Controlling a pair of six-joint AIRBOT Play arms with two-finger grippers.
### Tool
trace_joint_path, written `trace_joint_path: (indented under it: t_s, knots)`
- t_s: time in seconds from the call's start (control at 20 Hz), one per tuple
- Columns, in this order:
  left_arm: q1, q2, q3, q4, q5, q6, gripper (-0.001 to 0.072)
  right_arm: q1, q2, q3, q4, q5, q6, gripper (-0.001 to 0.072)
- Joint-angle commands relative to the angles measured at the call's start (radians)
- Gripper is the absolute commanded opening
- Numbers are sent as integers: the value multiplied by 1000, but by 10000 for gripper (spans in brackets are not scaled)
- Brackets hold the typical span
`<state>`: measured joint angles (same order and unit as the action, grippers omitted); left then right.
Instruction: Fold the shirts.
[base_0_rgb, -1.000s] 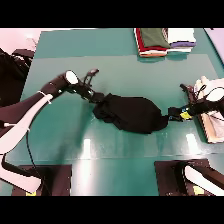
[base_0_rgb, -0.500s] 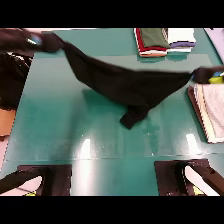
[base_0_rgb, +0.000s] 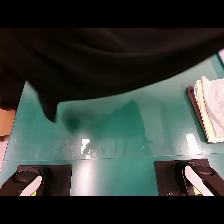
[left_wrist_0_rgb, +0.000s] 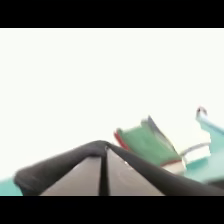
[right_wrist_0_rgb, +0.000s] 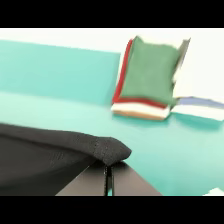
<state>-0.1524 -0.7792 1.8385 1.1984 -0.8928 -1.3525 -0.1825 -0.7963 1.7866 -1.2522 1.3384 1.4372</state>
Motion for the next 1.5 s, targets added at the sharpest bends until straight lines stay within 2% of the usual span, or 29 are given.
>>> trace_joint_path:
  t_s: [0.0,0.2,0.3,0.45,0.6,0.75,1.0,1.05,1.1,1.15,1.3,1.45]
  knots:
    - [1,25,39,80,-11,-29,25,0,-69,195,-61,82,24,18]
    - [1,-129,37,119,-241,-87,25,0,-237,294,-57,128,30,18]
    - [1,-272,37,115,-367,-87,26,0,-314,213,-57,131,32,18]
    - [-4,-521,37,74,-452,-87,26,0,-451,61,-58,117,31,18]
    - [-35,-772,23,18,-387,-75,26,1,-599,-42,-57,91,32,18]
    - [-60,-946,23,16,-306,-34,26,3,-708,-56,-57,79,37,18]
    - [-50,-995,26,40,-270,-37,33,10,-756,-55,-49,17,43,26]
    - [-43,-993,36,43,-281,-46,250,8,-756,-48,-49,5,43,157]
    - [-31,-992,52,44,-306,-70,513,6,-756,-34,-49,2,43,340]
    - [-15,-985,66,43,-337,-95,485,4,-756,-14,-48,15,42,346]
    - [47,-914,64,51,-412,-100,488,-23,-727,-10,-49,113,4,345]
    - [114,-818,-15,58,-463,-99,488,-83,-613,-211,-48,137,-41,344]
